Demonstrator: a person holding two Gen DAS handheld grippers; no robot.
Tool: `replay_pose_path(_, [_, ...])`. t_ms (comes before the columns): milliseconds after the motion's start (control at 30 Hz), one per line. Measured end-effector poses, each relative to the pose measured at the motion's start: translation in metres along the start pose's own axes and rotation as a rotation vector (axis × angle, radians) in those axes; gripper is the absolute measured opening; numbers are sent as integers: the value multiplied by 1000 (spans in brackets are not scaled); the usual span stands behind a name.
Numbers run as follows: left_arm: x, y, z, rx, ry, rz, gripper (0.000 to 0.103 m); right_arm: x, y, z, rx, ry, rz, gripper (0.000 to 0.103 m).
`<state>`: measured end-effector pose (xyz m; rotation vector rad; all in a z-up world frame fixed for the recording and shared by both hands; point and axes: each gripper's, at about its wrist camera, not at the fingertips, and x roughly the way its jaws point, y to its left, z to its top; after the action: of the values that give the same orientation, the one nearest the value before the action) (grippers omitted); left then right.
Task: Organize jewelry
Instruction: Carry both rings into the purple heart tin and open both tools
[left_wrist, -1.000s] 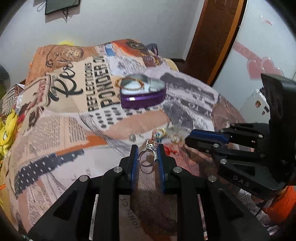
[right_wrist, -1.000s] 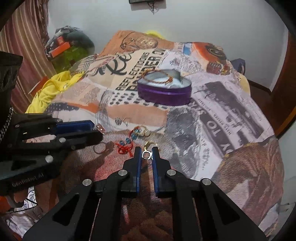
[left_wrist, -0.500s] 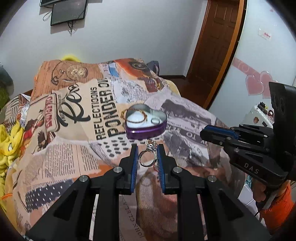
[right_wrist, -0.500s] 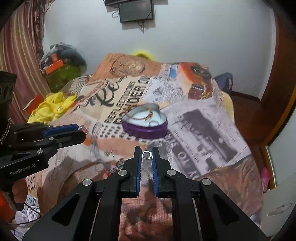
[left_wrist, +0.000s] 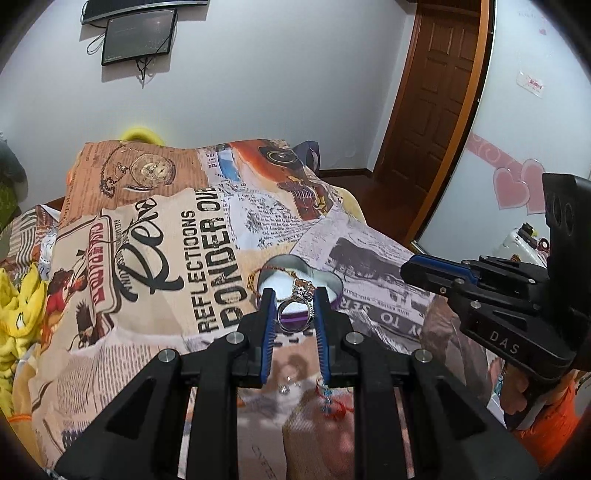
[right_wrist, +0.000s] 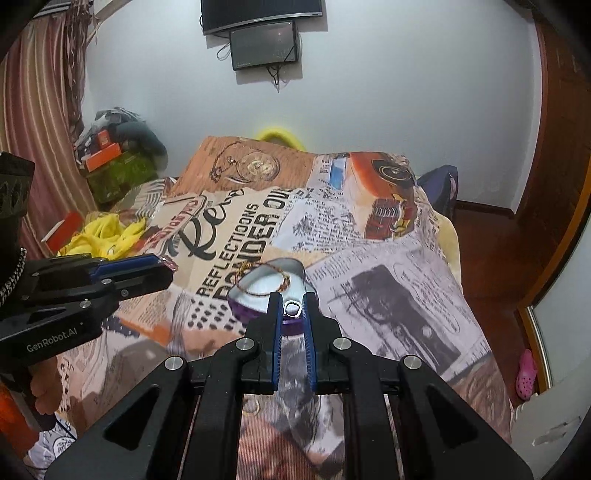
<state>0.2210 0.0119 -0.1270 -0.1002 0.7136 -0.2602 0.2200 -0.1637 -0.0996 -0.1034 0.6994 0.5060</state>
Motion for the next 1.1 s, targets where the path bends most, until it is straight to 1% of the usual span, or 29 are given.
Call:
replay_pose_path(100, [10,4,5,-2,7,-4,19,7,0,5,-1,-2,7,10])
replay_pose_path(300, [34,12,11,-10,49,-23,19,28,1,11,-4,17,26,10])
replay_pose_path(600, [69,21,16,-23,122,-58,19,63,6,10,-25,83,69,10])
replay_pose_path(833, [85,22,18,-11,152,-61,19,87,10,6,-59,147,88,10])
replay_pose_path(1100, [98,26,19,-18,192,-77,19,98,9,2,-66,192,104,10])
